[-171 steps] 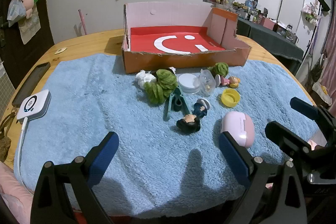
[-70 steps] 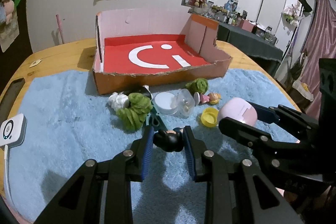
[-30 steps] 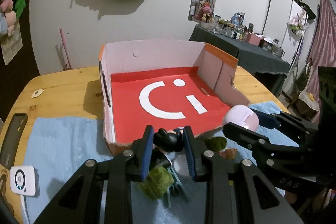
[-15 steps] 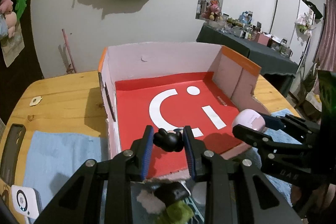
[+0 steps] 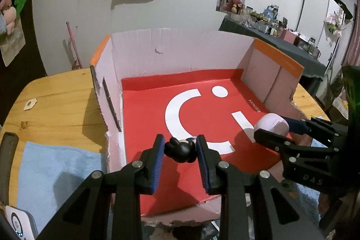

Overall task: Organize objects
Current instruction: 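Lift and carry the figurine and pink case over the red-lined box with both tools, then lower the figurine with the left tool while the right tool lowers the pink case, then open both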

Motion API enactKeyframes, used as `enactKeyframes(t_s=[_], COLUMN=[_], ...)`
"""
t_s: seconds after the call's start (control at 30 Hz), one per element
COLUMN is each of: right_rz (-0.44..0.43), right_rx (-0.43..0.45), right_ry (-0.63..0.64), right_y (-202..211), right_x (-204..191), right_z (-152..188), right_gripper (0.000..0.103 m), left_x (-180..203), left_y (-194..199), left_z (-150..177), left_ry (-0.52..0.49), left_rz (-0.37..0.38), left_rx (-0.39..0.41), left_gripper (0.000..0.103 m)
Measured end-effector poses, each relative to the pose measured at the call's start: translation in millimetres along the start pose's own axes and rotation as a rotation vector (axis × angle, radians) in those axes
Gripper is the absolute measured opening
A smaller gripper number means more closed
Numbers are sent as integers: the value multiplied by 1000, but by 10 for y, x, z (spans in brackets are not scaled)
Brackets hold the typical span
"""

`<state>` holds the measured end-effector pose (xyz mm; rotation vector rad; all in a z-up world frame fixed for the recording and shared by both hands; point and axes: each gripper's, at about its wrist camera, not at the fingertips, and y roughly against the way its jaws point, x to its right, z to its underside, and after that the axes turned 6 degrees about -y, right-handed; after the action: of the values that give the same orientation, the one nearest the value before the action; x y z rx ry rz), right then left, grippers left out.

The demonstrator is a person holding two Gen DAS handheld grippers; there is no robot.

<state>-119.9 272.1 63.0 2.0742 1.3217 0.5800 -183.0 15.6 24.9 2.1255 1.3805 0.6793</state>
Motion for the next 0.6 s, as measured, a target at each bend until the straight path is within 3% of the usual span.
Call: enactKeyframes(t_s=[0.6], right_rz=[35], right_rx=[-91], right_ry=[14], right_y=[-3], right_x=[-123], right_z=[106], right_gripper=[51], left_x=[-76], left_y=[-40], left_z=[84], left_ry=[-13], left_rz=[-3], left_rx=[-36], left_gripper=[30])
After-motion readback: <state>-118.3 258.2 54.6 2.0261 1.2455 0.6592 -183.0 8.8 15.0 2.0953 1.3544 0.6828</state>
